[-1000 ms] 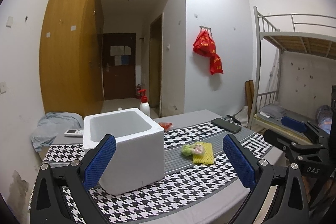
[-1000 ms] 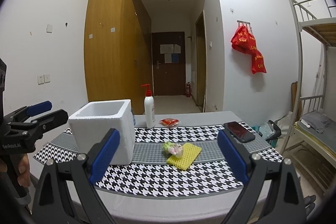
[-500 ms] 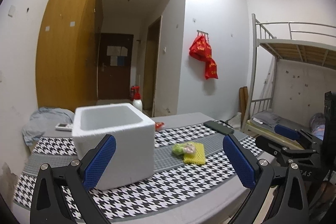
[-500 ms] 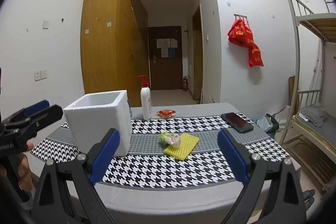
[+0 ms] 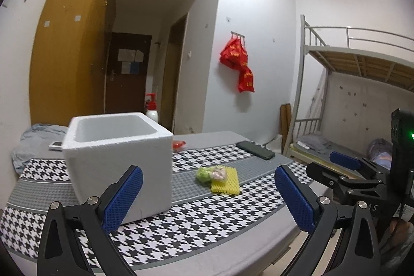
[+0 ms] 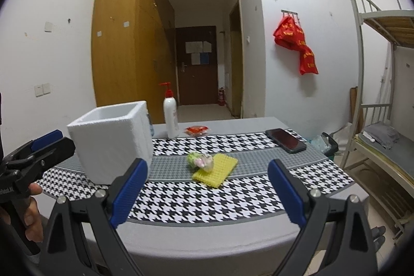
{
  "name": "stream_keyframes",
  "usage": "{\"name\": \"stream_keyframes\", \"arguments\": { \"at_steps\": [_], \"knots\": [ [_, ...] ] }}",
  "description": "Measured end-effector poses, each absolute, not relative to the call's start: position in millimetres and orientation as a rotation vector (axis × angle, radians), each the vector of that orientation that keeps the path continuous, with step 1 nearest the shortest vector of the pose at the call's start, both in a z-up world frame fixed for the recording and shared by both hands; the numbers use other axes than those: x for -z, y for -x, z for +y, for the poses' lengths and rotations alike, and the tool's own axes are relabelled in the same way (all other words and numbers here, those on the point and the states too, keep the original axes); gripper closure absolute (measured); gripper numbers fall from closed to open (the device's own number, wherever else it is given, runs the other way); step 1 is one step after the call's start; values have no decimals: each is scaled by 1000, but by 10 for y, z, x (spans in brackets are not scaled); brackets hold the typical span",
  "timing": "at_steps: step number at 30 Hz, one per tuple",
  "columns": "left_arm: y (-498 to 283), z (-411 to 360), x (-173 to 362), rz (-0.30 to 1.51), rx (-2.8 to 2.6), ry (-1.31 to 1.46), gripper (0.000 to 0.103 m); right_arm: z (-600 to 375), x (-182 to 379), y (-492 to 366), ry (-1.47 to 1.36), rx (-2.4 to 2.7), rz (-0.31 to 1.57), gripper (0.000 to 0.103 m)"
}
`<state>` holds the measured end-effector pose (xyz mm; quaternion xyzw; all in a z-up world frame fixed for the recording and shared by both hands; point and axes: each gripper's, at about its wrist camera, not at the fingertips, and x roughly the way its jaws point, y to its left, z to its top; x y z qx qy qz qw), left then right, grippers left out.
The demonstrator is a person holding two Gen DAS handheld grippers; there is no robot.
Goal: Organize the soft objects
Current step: 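Withdraw both grippers from the foam box back toward the table, then move the left gripper toward the green-and-pink packet beside the yellow mesh sleeve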
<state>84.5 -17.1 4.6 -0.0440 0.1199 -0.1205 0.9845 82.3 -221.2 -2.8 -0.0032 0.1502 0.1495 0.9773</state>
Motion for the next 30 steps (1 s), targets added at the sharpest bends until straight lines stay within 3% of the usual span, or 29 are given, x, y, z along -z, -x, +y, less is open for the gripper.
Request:
{"name": "stream_keyframes", "arguments": {
  "at_steps": [30],
  "knots": [
    [-1796,-909,224,381,303,3,1,-2870,439,-1427,-62,-236,411,7]
  ]
}}
